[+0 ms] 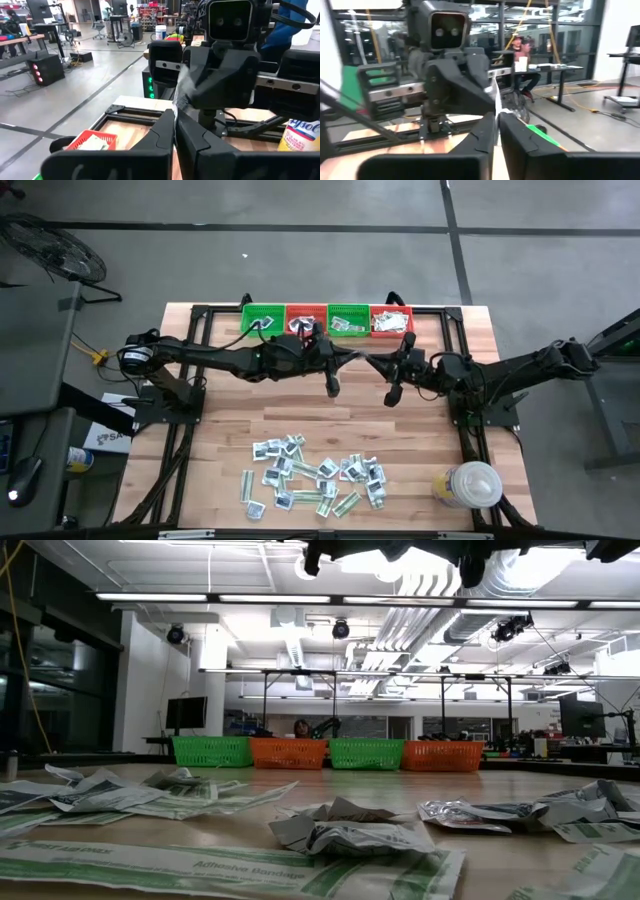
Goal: Pick & Place First Aid Supplies
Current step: Put the blue alcohol pad in the left green bin, then put the gray towelette pack in the left orange bin
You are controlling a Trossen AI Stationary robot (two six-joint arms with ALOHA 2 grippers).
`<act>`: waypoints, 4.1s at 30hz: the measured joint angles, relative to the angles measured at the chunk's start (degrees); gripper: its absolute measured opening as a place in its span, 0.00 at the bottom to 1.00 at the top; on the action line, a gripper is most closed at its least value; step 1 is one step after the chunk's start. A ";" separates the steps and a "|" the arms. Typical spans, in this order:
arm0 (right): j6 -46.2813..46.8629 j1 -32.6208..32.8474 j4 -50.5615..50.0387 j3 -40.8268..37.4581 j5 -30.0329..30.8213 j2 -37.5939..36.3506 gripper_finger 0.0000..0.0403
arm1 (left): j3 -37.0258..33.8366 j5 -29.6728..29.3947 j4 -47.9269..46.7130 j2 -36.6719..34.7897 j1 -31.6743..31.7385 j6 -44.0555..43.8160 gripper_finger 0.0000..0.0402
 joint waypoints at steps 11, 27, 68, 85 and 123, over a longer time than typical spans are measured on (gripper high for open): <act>0.31 0.01 -0.16 0.00 5.25 -3.54 0.48 | 0.00 -1.52 -2.47 -0.71 2.05 3.59 0.00; -2.63 -9.92 -8.37 0.00 11.16 -8.61 0.63 | -0.04 10.29 -25.42 -8.20 22.86 14.81 0.00; 2.90 -41.51 -34.82 24.83 -3.27 9.16 0.62 | -0.02 39.85 -60.79 8.66 61.90 20.09 0.00; 2.91 -42.62 -36.56 24.83 -5.97 9.10 0.62 | -0.01 39.51 -59.25 9.93 61.86 19.42 0.30; -8.06 -51.71 -48.02 24.83 -37.16 0.79 0.62 | -8.65 13.98 -82.63 -17.19 2.94 6.19 0.34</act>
